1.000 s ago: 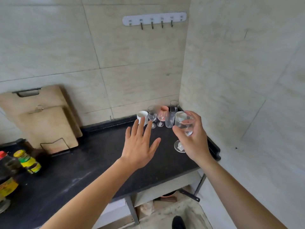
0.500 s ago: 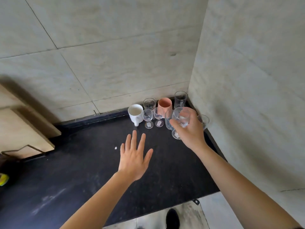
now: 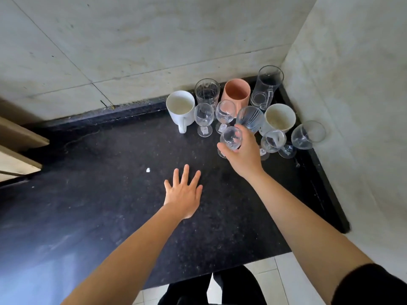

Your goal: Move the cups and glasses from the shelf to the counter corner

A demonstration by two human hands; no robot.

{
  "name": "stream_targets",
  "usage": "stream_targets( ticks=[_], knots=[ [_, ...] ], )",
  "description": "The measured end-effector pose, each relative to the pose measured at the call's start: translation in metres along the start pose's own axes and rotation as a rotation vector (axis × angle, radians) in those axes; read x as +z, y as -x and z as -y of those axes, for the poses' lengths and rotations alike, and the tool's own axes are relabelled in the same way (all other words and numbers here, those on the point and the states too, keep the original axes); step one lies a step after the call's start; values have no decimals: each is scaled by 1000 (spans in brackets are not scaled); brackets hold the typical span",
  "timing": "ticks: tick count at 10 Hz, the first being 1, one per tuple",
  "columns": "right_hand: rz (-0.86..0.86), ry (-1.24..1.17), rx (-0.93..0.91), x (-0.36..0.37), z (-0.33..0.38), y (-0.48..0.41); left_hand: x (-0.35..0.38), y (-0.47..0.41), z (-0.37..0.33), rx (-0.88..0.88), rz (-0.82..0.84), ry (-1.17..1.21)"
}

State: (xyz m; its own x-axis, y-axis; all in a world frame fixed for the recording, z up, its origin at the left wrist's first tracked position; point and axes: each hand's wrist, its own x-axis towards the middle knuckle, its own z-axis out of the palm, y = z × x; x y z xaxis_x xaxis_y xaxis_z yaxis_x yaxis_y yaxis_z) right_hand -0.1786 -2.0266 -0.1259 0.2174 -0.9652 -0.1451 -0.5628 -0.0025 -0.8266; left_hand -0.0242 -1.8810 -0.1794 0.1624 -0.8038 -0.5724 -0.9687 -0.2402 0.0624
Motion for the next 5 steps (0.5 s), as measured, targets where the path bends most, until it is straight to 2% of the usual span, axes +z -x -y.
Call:
stream_targets(
  ticks=[5],
  knots=[
    [77, 121, -13, 8, 8, -3, -1, -3, 3, 34, 92, -45]
  ],
)
